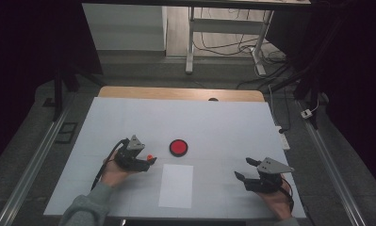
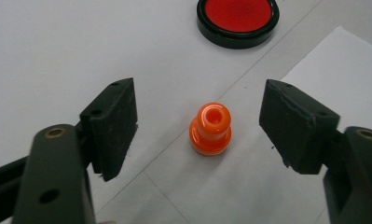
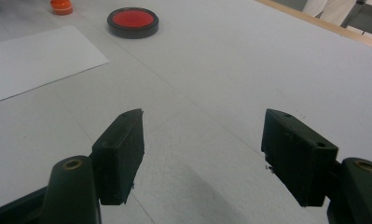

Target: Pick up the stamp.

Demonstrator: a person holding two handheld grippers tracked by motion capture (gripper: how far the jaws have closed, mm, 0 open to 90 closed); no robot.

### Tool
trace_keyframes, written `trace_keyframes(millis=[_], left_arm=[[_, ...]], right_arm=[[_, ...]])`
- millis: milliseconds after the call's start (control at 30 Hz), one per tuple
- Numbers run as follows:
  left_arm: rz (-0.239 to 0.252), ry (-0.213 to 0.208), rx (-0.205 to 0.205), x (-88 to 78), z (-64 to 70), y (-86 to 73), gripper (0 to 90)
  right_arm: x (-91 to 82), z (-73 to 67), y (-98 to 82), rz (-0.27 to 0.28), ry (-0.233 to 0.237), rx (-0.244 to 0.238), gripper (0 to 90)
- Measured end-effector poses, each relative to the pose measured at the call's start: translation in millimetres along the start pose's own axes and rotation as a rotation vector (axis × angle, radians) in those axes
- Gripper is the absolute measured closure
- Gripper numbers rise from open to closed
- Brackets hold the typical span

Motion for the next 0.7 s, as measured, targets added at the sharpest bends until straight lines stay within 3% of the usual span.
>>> trace_keyframes(millis=[700], left_arm=[[-0.024, -0.042, 0.016, 6.1, -1.0, -6.4, 60.2]], right_arm=[[0.0, 0.4, -1.1, -0.006, -0.007, -0.007, 29.5]])
Point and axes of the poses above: each handheld gripper's, and its own axes: x roughly forward along the jaws, y roughly out of its top, z roughly to its right, the point moved 2 cm from there along x, roughly forward along the jaws, and after that the axes turned 10 degrees about z, right-handed, at the moved point
